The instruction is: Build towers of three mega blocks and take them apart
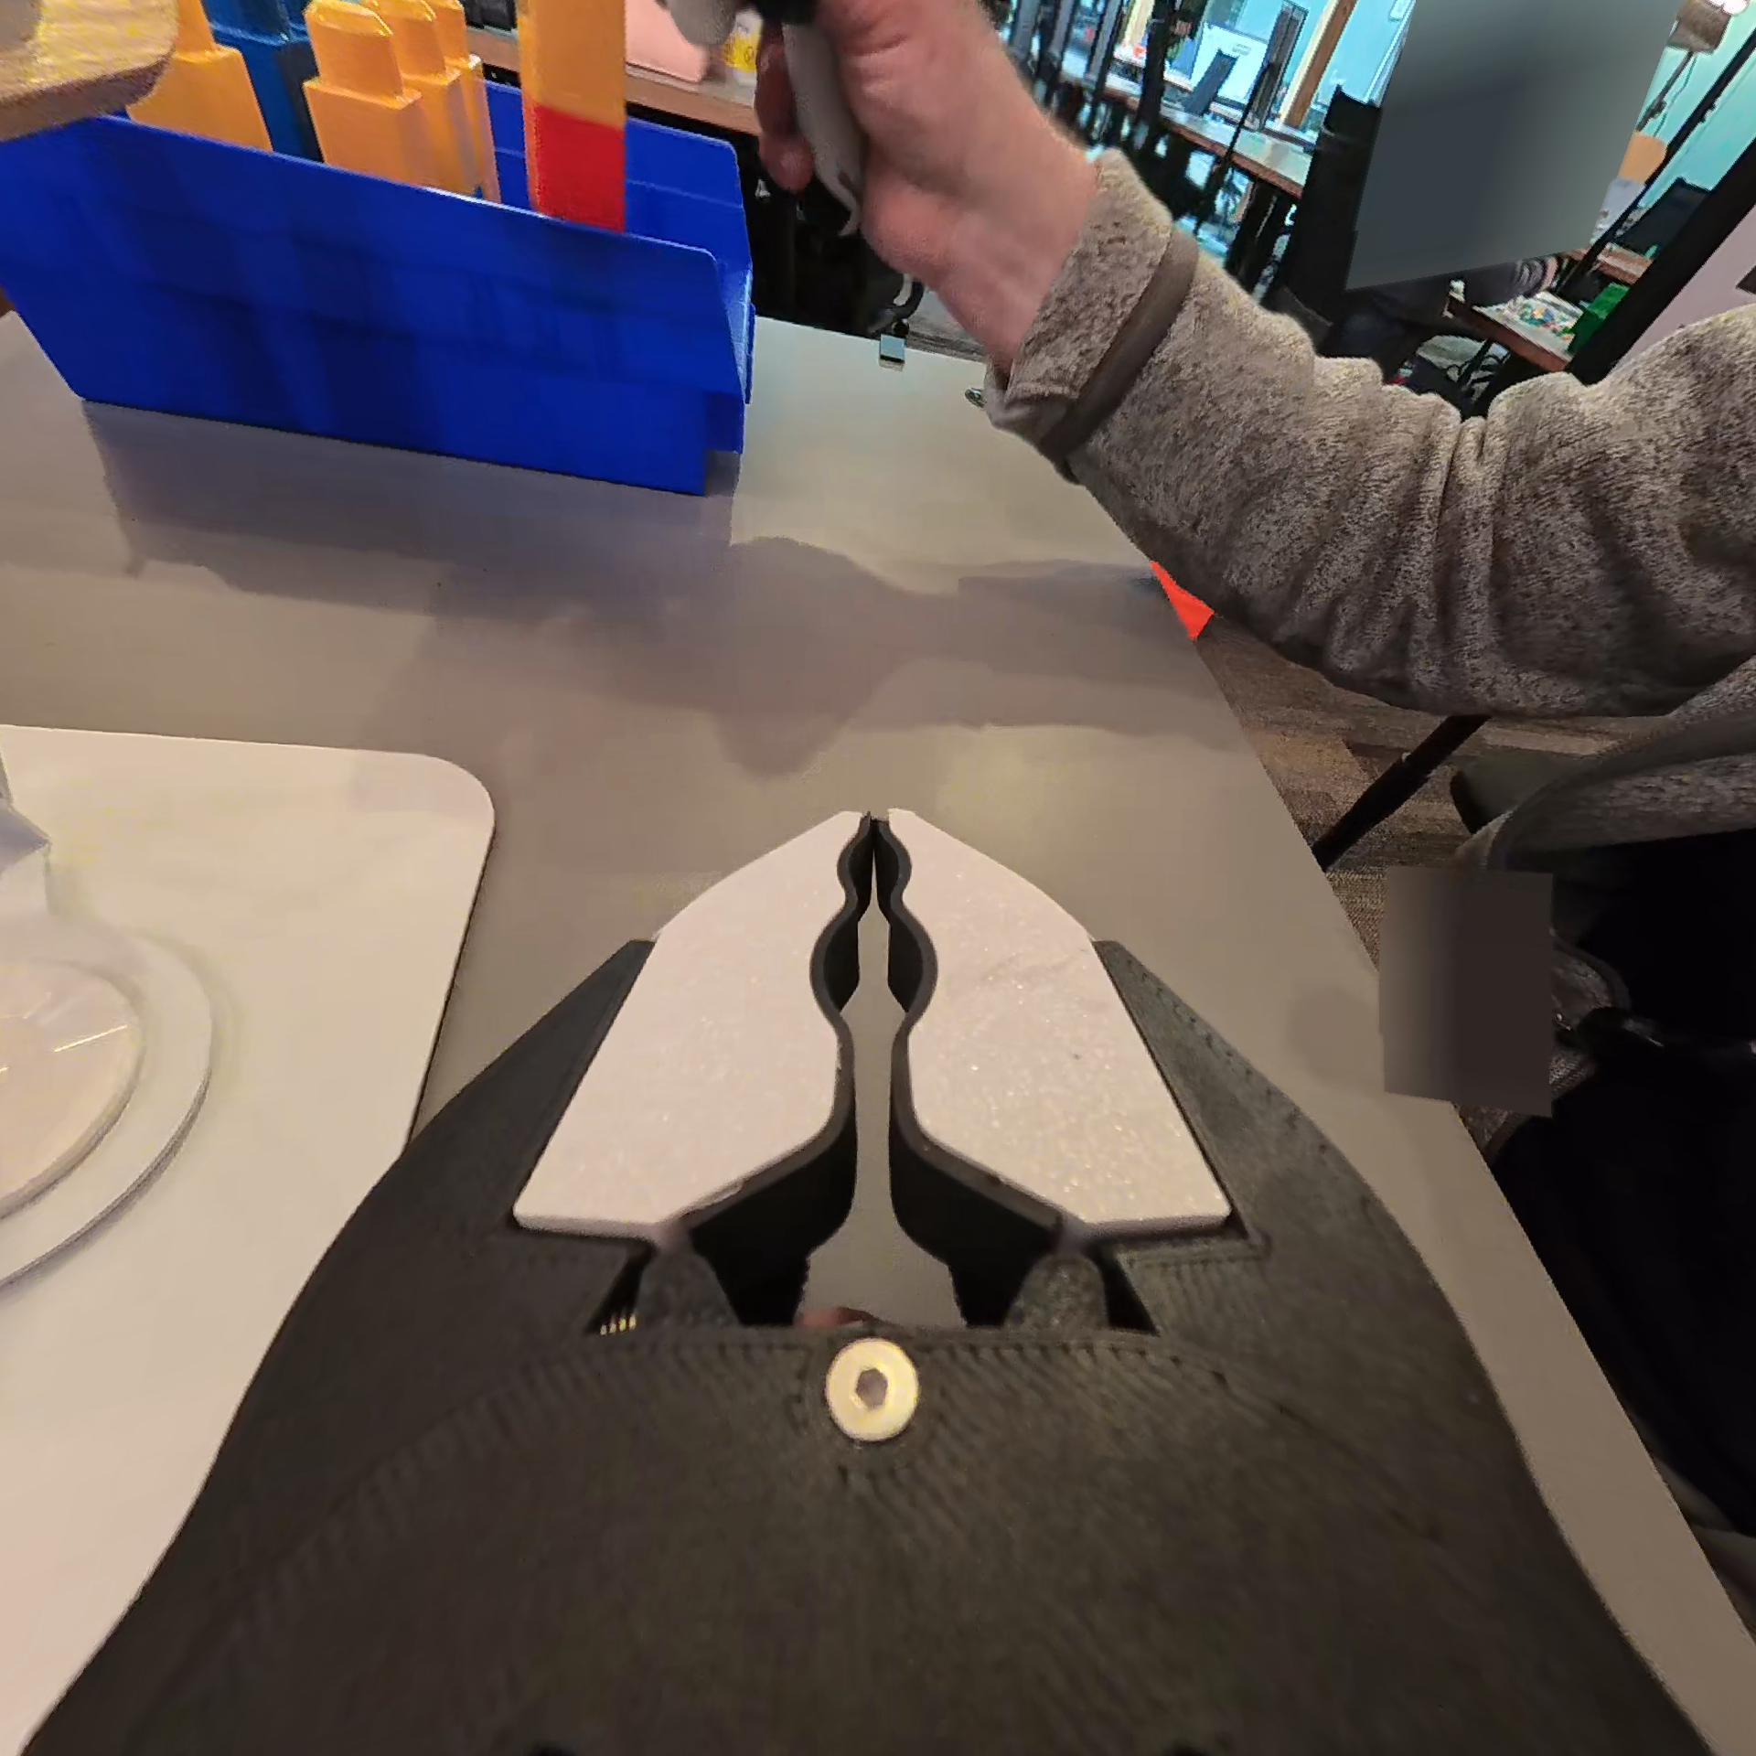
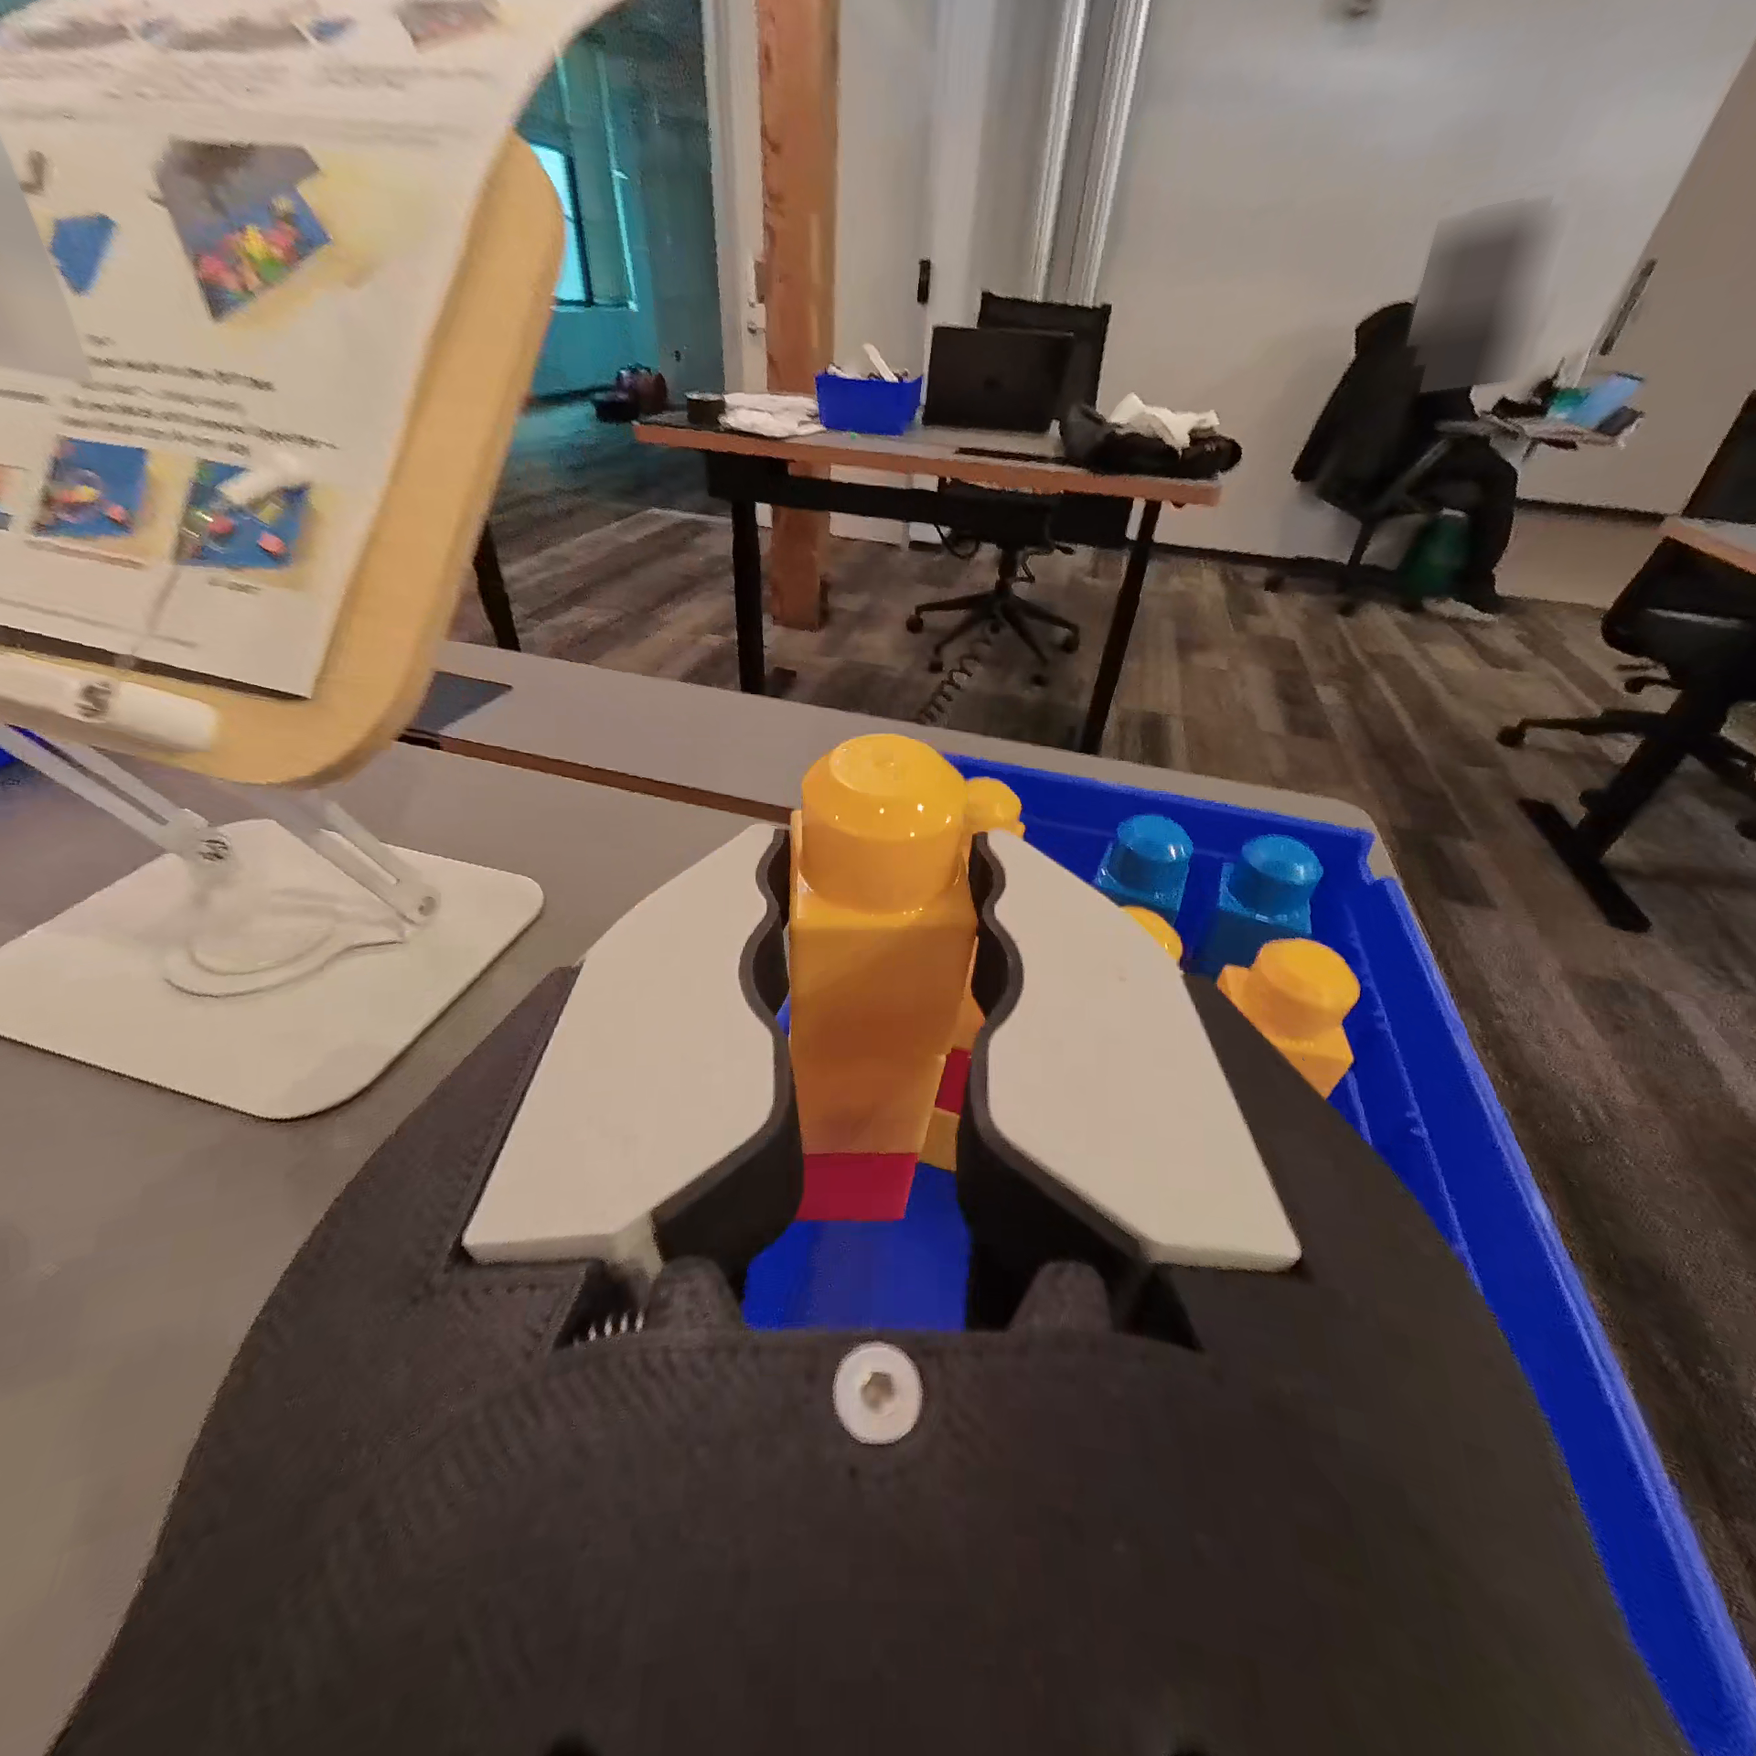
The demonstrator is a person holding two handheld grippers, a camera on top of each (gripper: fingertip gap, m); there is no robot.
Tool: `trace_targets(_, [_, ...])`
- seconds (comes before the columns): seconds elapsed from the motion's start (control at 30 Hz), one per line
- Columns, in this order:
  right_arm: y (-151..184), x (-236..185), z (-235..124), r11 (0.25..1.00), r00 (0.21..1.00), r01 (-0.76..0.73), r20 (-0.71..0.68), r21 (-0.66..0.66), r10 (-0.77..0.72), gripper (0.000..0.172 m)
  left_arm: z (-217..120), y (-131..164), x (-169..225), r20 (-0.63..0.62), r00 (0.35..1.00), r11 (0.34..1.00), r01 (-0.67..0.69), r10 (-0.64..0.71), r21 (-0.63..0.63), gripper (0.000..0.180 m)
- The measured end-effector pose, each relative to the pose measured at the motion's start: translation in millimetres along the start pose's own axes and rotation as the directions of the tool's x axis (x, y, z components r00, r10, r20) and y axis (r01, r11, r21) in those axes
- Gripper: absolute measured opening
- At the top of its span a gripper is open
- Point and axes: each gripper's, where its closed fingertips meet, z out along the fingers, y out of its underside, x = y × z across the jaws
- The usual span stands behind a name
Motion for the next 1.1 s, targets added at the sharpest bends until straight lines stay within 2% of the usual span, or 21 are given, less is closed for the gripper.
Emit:
trace_targets(0.13, [33.1,14.6,12.9,0.994,0.994,0.052,-0.087,-0.096,-0.060,0.036,0.8,1.8,-1.3,-0.002,1.000,1.000,0.006,-0.006,-0.003,0.000])
trace_targets(0.3, [64.1,18.0,23.3,0.987,0.993,0.002,-0.119,-0.158,-0.021,0.036,0.1,0.8,-1.6,0.002,1.000,1.000,0.006,-0.006,0.002,0.000])
trace_targets(0.5, [85.6,13.4,30.6,0.975,0.992,-0.023,-0.127,-0.223,-0.005,0.037,-0.1,0.0,-1.2,0.000,1.000,1.000,0.007,-0.007,0.006,0.000])
trace_targets(0.87, [95.1,11.9,24.7,0.970,0.988,-0.049,-0.154,-0.240,0.011,0.037,-0.2,-1.9,0.5,-0.004,1.000,1.000,0.005,-0.005,0.013,0.000])
trace_targets(0.97, [93.9,13.1,23.3,0.972,0.987,-0.055,-0.161,-0.227,0.018,0.049,-1.1,-3.0,1.1,-0.003,1.000,1.000,0.003,-0.003,0.015,0.000])
trace_targets(1.1, [90.3,8.8,19.2,0.972,0.989,-0.057,-0.145,-0.227,0.024,0.047,-1.1,-2.9,0.9,-0.004,1.000,1.000,0.003,-0.003,0.014,0.000])
